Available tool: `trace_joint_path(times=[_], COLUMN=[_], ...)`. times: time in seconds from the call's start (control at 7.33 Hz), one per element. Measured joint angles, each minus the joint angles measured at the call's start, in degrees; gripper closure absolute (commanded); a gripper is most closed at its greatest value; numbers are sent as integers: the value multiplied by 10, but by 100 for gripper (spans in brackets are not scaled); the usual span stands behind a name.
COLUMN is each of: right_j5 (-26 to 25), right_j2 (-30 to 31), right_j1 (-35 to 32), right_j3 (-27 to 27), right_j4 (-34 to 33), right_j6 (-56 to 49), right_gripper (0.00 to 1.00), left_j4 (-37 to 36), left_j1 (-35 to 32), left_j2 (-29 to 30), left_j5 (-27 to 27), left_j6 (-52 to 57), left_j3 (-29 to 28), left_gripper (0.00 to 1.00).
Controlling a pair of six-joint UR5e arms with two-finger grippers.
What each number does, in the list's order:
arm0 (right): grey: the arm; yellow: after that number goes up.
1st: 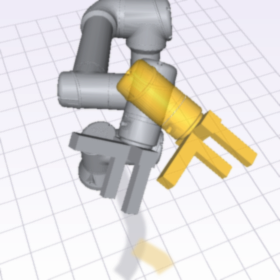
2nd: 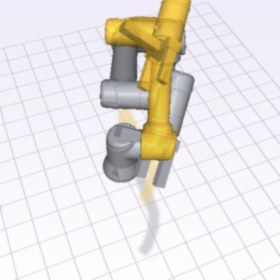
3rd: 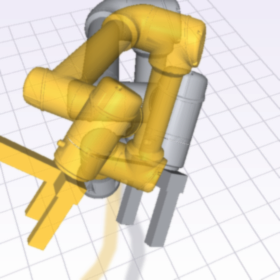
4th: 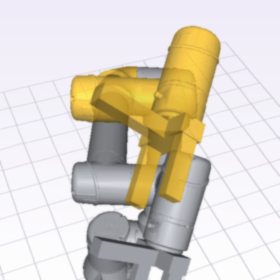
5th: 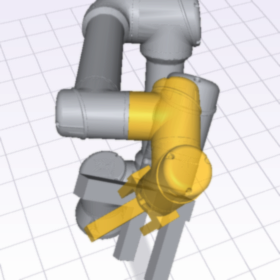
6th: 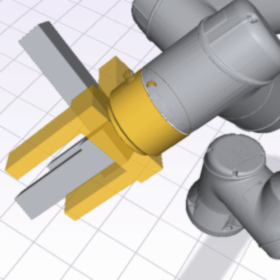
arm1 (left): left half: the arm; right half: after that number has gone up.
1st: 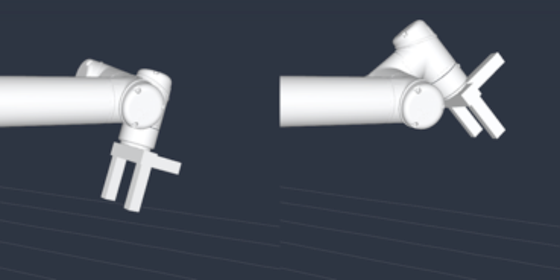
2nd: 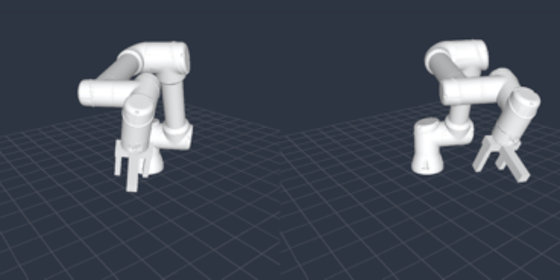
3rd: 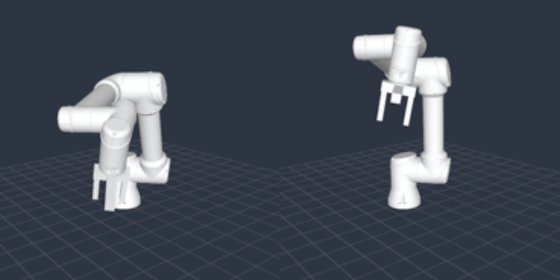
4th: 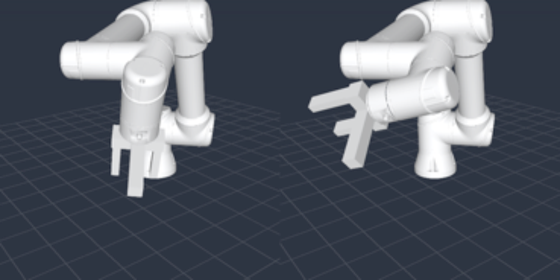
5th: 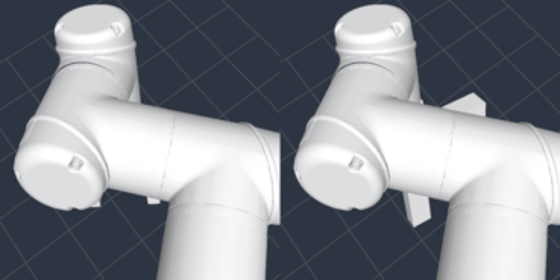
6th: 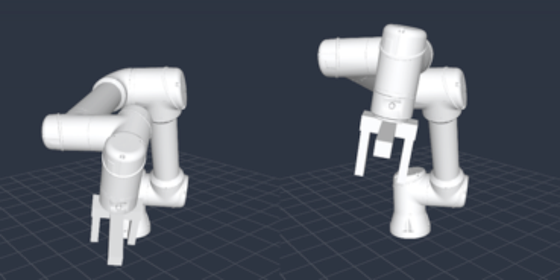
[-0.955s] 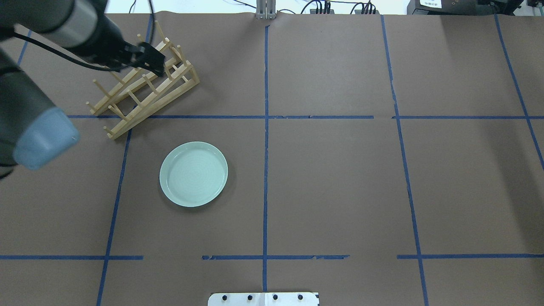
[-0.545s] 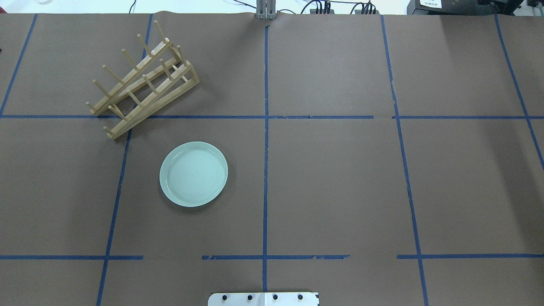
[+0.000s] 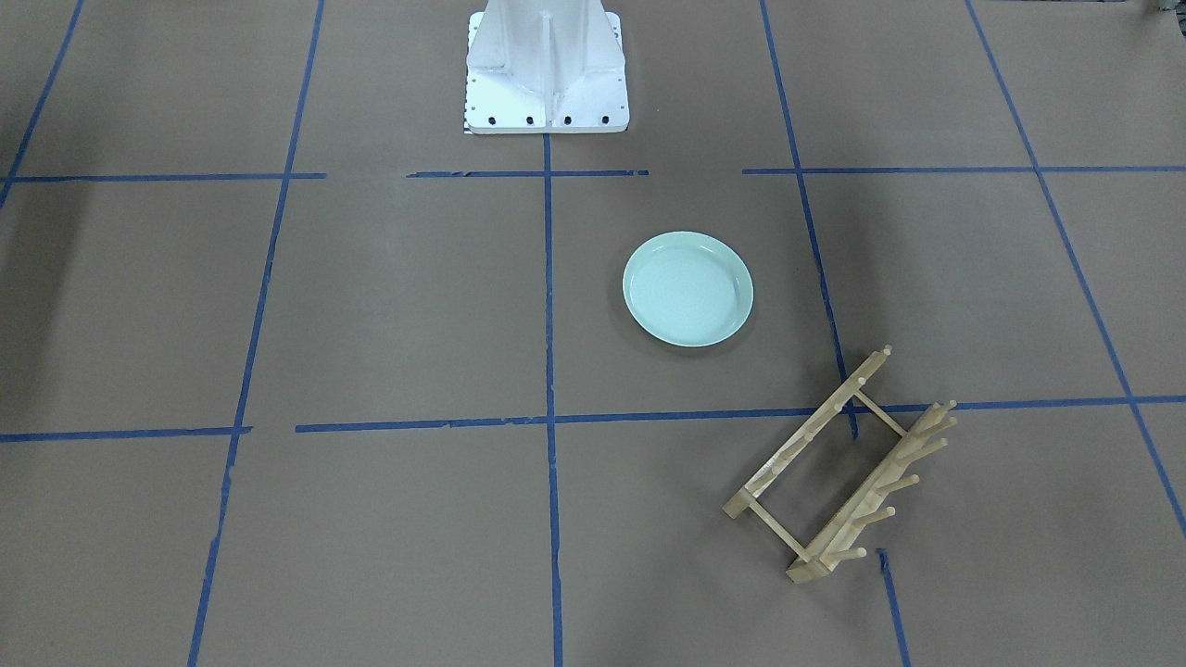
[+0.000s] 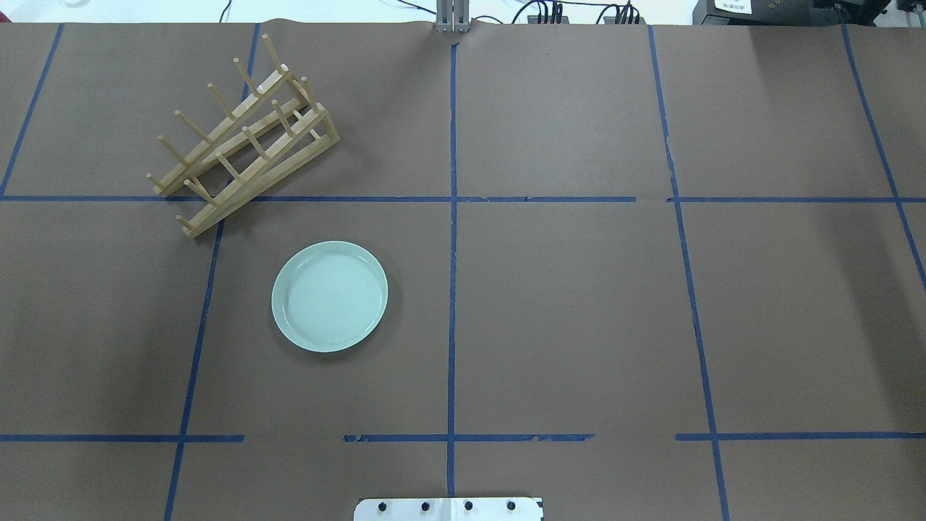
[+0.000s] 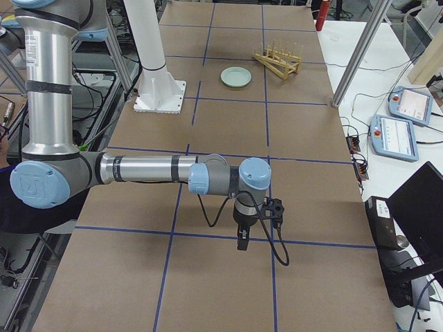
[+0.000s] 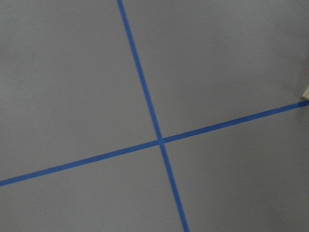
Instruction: Place plate on table
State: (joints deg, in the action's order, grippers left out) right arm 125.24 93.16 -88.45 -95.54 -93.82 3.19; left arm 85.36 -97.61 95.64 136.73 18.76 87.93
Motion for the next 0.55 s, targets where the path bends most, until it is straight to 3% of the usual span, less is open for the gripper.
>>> trace_joint_path(times=[0.55], right_j5=[0], right_j2=[0], right_j1=[0], right_j3=[0], right_j4=[0], right_j6=[0], right_gripper=[0], left_j4=[7], left_j1=[1], left_j2=[-33], left_j5=[-2], left_j6=[-52], left_j3=[7], left_gripper=[0])
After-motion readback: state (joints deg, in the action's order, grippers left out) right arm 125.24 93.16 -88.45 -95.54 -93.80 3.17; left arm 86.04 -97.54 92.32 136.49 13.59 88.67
